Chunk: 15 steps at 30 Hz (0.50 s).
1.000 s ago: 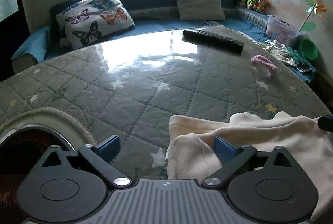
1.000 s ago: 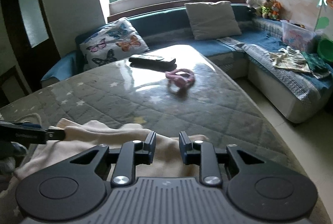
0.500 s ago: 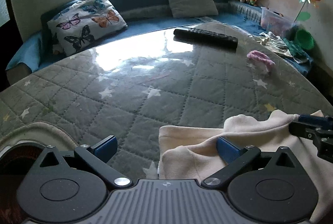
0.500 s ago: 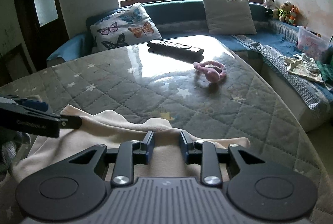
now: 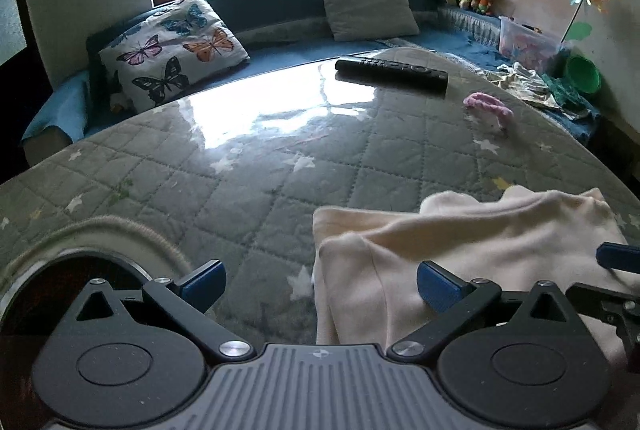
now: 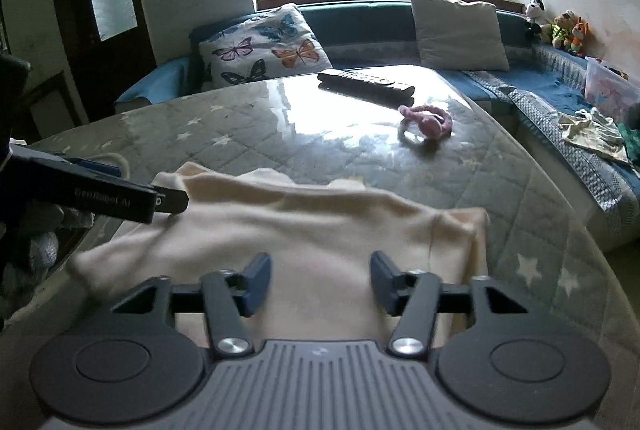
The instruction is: Fold clothes
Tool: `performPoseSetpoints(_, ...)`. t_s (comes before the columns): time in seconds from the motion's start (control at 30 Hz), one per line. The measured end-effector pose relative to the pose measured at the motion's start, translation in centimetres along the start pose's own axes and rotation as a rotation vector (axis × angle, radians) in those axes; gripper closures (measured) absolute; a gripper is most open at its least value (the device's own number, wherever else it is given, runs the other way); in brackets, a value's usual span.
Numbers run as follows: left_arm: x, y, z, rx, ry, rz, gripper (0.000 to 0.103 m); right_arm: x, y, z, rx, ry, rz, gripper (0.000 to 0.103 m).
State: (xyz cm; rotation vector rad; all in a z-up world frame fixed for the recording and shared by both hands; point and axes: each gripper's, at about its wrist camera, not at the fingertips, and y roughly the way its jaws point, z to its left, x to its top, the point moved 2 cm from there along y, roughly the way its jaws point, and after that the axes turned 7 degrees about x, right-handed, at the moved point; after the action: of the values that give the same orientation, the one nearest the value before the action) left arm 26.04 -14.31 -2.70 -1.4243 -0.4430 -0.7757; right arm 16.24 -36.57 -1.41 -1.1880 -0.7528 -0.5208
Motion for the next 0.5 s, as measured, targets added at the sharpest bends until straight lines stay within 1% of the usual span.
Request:
performPoseSetpoints(0.27,-2.2,-2.5,-0.2,-0.005,-0.01,-0.011,0.0,-2.1,-2.4,0.6,-0.005,-0.006,-0.011,0.039)
performPoseSetpoints(0.33,-2.7,-3.1,-0.2,-0.001,-0.005,-0.016,0.0,-2.6,-2.8,0.6,-0.014,-0.008,-0.013,0.032)
performPoseSetpoints(0.37,-3.0,-3.3,-0.2,0.0,-0.005,-0.019,0.0,-2.8,-3.0,0.7,-0.018,-0.015,-0.017,0.027)
performPoseSetpoints(0.47,-3.6,-4.0,-0.2,0.009,-0.007,-0.028,0.0,-3.2,-3.6,1.3,-0.03,-0.041,-0.028,0.025)
performPoseSetpoints(0.5,-3.8,-4.2,-0.2,0.009,-0.009,-0.029,0.0,-3.3,-3.7,1.5,-0.033,-0.048,-0.031,0.021)
